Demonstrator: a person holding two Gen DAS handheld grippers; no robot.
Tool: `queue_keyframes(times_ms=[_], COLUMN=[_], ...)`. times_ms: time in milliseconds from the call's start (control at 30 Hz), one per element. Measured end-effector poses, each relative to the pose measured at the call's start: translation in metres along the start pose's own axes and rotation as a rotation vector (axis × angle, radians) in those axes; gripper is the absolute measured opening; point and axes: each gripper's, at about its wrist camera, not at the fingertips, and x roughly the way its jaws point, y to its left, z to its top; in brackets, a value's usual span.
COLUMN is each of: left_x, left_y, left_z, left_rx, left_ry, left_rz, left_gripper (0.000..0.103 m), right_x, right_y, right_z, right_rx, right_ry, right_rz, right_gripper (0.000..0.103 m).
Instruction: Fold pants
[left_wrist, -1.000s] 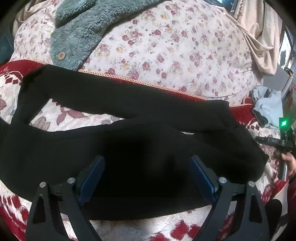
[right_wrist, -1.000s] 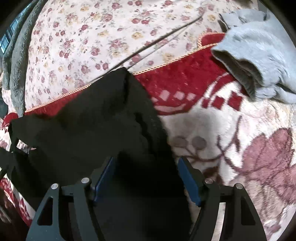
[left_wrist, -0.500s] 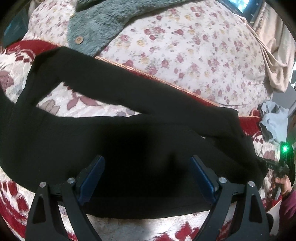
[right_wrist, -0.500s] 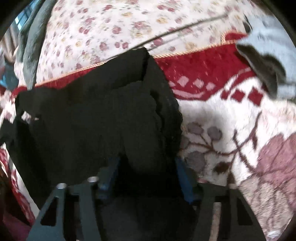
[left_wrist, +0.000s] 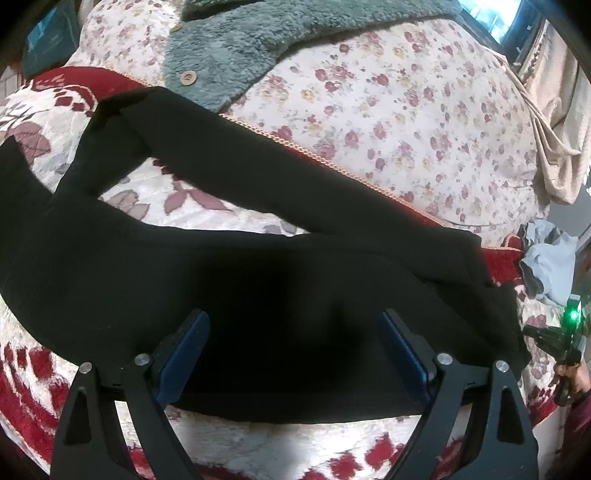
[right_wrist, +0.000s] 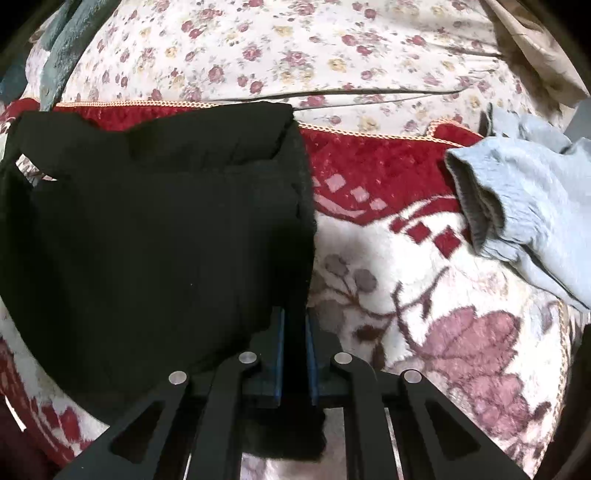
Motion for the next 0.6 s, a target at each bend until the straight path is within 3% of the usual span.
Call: queue_keyframes(times_ms=[33, 67, 133, 267, 400, 600], left_x=[0.0, 0.0, 0.001, 0.0, -0.011, -0.026], left_y=[0.001, 0.002, 0.004, 0.01, 0.03, 0.076], left_z=[-0.001, -0.001, -0.002, 0.004, 0.017, 0.039], left_rx=[-0.007, -0.013, -0.01, -0.006, -0.049, -0.075], left_ry=[0.0, 0.001, 0.001, -0.013, -0.045, -0.077], left_rz=[-0.001, -0.005, -0.005, 0.014, 0.025, 0.108], left_gripper=[0.092, 0.092, 0.092, 0.092, 0.092, 0.096], right_x=[0.002, 0.003, -0.01, -0.038, -0.055, -0.059], right_y=[-0.002, -0.011, -0.04, -0.061, -0.035, 0.033], right_z=[-0.002, -0.007, -0.019, -0.028, -0.011, 0.033], right_rx=[-0.021, -0.004, 0.099, 0.216, 0.228, 0.258], right_ry=[0.022, 0.043, 0.015, -0.079, -0.19, -0.284], right_rz=[-0.067, -0.08, -0.037, 0.172, 0.272, 0.513], right_gripper=[0.0, 0.0, 0.0, 0.003, 0.004, 0.004])
